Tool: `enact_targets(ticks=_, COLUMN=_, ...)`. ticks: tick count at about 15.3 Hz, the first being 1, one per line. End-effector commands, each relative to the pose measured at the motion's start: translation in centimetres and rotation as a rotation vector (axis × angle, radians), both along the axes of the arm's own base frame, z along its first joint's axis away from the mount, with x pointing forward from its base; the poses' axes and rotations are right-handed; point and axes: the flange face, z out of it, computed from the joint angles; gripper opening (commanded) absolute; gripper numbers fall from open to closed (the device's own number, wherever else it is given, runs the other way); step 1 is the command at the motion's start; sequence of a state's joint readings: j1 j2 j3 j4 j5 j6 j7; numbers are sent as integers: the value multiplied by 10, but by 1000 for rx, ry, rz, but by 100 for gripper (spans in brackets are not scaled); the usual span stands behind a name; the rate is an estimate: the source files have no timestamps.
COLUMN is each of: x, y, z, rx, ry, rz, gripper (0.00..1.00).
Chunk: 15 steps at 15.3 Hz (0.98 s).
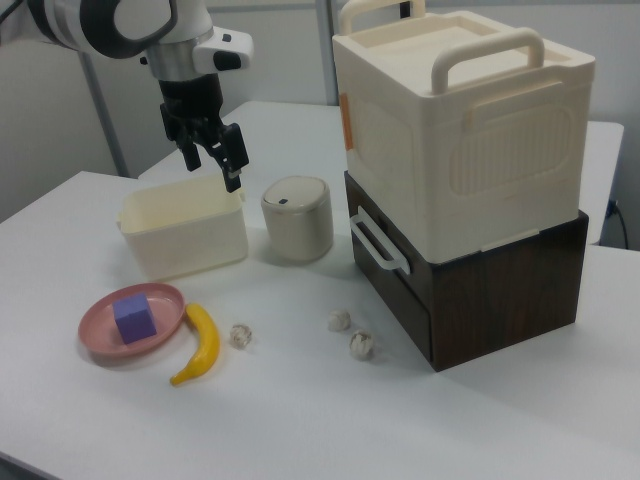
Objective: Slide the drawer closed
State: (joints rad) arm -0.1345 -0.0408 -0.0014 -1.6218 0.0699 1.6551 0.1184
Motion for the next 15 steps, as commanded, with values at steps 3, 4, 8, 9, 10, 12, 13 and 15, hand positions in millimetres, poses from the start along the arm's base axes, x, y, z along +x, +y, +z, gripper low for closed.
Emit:
enact_targets(ticks=3, x=0, y=1, z=5, rx=-15, ry=-23, rz=10, gripper=100)
enact_targets(ticks=4, x=-1, y=-2, z=4, rx=-15, ry=-21, rz=24, gripper=100)
enact_targets(ticks=8, x=-1, y=-4, z=5, rx=-11, ry=-26, rz=20, gripper=100)
enact_targets(ticks=9, x=-1, y=-4, z=4, rx=-12, ry=-24, rz=18, gripper=100)
enact_targets(ticks=10, x=0, y=-3, z=3, rx=-14, ry=-24, rz=19, gripper=100)
enact_targets(ticks=12, x=2, y=-4, z=-1, rx=-17, ry=-33, rz=17, gripper=100)
enact_targets(ticks=13, x=3, y=-4, z=-4, rx=-20, ry=-34, rz=16, gripper=100)
enact_targets(ticks=15, x=3, y=-4, z=-5, rx=-22, ry=-30, rz=16, gripper=100)
